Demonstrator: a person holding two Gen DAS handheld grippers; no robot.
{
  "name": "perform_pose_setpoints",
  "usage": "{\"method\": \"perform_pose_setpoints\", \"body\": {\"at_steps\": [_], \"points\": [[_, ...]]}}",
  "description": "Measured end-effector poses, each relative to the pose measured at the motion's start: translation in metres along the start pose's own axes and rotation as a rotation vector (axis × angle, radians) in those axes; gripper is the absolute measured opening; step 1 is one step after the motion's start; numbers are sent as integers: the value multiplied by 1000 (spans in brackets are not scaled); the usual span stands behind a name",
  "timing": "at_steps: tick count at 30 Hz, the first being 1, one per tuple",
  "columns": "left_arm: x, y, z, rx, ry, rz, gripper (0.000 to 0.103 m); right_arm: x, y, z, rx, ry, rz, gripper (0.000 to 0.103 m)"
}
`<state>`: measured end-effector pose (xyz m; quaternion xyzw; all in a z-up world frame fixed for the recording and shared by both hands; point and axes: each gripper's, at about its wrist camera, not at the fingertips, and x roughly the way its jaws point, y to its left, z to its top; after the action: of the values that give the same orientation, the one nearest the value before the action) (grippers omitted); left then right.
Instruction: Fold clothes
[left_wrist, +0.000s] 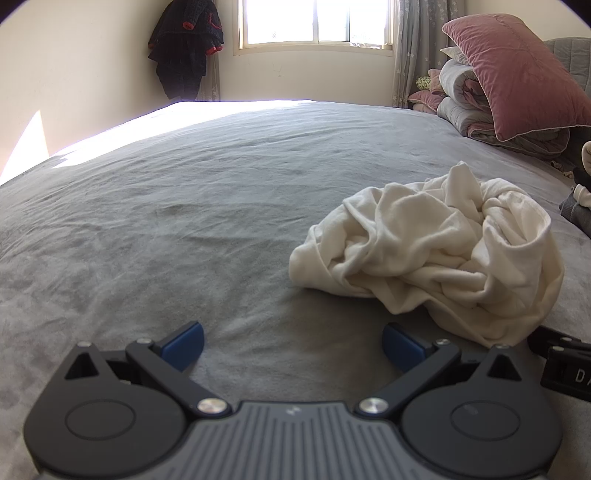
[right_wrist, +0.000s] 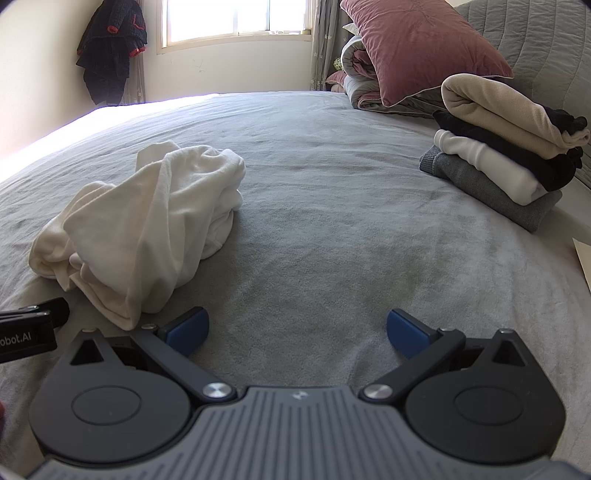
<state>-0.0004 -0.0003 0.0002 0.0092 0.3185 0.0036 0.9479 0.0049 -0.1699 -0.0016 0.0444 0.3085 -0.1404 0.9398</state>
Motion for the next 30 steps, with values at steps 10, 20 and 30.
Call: {"method": "perform_pose_setpoints", "body": {"at_steps": [10, 20, 30], "points": [[-2, 0, 0, 2, 0, 1, 103, -14, -9, 3, 1, 0, 0, 103], [1, -1, 1, -1, 1, -1, 103, -1, 1, 0, -1, 0, -5, 103], [0, 0, 0, 1, 1, 0, 103, 0, 0, 0, -3, -2, 0, 103]]}}
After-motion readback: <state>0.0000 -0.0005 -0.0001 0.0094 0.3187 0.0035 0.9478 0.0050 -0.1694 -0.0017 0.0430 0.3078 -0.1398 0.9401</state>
